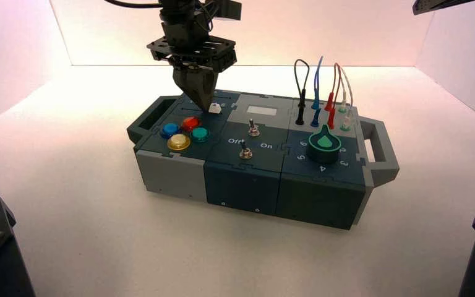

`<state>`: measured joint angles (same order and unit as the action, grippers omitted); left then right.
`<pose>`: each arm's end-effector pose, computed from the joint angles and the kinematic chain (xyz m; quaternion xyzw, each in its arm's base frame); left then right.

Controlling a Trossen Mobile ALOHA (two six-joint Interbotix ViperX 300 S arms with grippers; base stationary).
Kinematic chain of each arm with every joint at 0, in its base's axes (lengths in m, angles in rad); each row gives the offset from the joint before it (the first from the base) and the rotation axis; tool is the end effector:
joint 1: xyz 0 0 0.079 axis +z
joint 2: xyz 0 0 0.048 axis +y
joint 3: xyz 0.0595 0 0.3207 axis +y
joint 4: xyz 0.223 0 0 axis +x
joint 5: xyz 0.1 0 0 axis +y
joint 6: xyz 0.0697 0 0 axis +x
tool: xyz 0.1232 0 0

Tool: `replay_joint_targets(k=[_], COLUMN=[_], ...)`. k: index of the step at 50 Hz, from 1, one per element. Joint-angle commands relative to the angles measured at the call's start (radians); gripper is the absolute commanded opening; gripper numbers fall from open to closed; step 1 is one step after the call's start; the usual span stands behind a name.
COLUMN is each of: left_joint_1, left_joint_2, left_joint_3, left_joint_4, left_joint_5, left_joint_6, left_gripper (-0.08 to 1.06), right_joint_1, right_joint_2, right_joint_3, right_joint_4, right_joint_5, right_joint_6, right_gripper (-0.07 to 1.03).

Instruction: Move the bottom slider to position 5.

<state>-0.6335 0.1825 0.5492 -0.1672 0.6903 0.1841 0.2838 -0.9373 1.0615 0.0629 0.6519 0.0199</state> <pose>0.2996 -0.2454 0.0263 0.1887 0.6198 -0.2917 0.7037 0.2235 0.0729 0.1899 -0.0143 0.3801 0.1352 0.9149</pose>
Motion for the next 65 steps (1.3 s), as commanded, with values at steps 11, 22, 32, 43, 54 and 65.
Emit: replay_joint_targets(k=[11, 22, 32, 43, 54, 65], left_joint_1=[-0.058, -0.048, -0.029, -0.026, -0.026, -0.026], left_joint_2=[0.006, -0.008, -0.158, -0.281, -0.339, -0.394], left_joint_3=[-0.038, -0.035, -0.015, 0.035, 0.092, 0.133], left_joint_4=[-0.005, 0.009, 0.009, 0.014, 0.015, 0.018], left_joint_5=[-0.006, 0.028, 0.118, 0.124, 0.124, 0.124], left_joint_6=[-0.008, -0.009, -0.020, -0.058, -0.075, -0.087], left_gripper=[-0.03, -0.03, -0.03, -0.03, -0.03, -0.03], right_joint_1=[-0.002, -0.002, -0.002, -0.002, -0.002, -0.002], right_joint_2=[0.000, -0.009, -0.012, -0.012, 0.003, 0.006], right_joint_3=[-0.012, -0.011, -0.011, -0.009, -0.011, -0.011], right_joint_4=[0.000, 0.000, 0.003, 0.005, 0.005, 0.008], right_joint_5=[-0.011, -0.011, -0.005, -0.002, 0.000, 0.002], right_joint_6=[0.003, 0.003, 0.003, 0.003, 0.005, 0.005], right_gripper=[-0.02, -0.02, -0.02, -0.02, -0.02, -0.02])
